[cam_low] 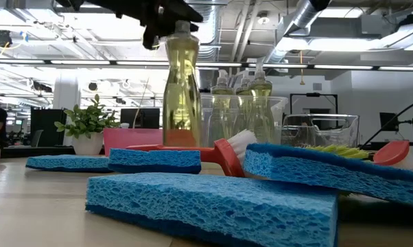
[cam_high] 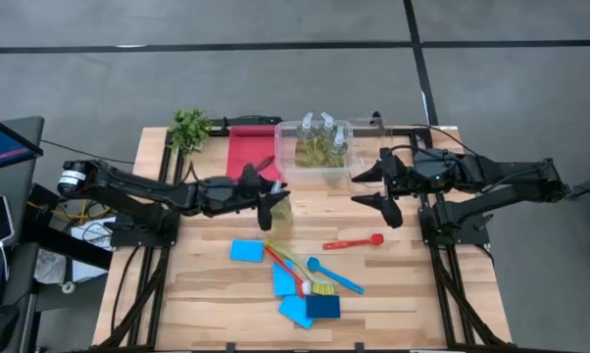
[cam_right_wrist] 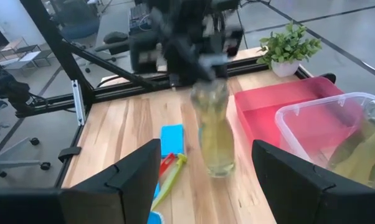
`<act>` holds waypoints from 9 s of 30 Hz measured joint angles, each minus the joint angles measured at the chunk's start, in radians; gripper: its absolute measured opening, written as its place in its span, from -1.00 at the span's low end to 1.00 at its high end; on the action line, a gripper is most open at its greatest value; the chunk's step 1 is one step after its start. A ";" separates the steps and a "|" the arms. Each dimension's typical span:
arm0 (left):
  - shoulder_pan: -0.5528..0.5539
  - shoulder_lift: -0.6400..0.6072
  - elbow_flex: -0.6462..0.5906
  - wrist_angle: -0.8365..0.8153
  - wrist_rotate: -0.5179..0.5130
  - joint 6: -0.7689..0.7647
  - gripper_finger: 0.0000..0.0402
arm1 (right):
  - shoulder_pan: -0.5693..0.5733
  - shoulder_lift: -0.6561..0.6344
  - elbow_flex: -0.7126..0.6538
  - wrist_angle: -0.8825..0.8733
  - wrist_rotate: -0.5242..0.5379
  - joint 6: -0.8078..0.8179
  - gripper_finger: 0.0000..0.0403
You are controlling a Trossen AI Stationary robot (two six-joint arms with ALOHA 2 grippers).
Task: Pick & Place Kitchen Sink Supplies
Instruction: Put the green dishwashing liquid into the white bin, then put the red toilet brush into the red bin
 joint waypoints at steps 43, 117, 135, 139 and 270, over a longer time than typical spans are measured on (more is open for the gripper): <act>0.270 -0.172 0.003 0.420 0.005 0.020 -0.47 | 0.000 0.083 0.000 0.000 -0.005 0.026 0.22; 0.410 0.269 0.076 0.489 0.195 -0.184 -0.36 | -0.003 0.085 0.000 0.008 0.079 -0.010 0.22; 0.408 0.255 0.072 0.466 0.395 -0.193 -0.36 | -0.002 0.085 0.000 0.011 0.075 0.024 0.22; 0.402 0.215 0.070 0.441 0.598 -0.219 -0.36 | -0.002 0.085 0.000 0.039 0.075 0.081 0.22; -0.464 0.244 0.069 0.232 -0.337 -0.583 -0.36 | 0.326 0.544 -0.540 0.490 0.093 0.524 -0.71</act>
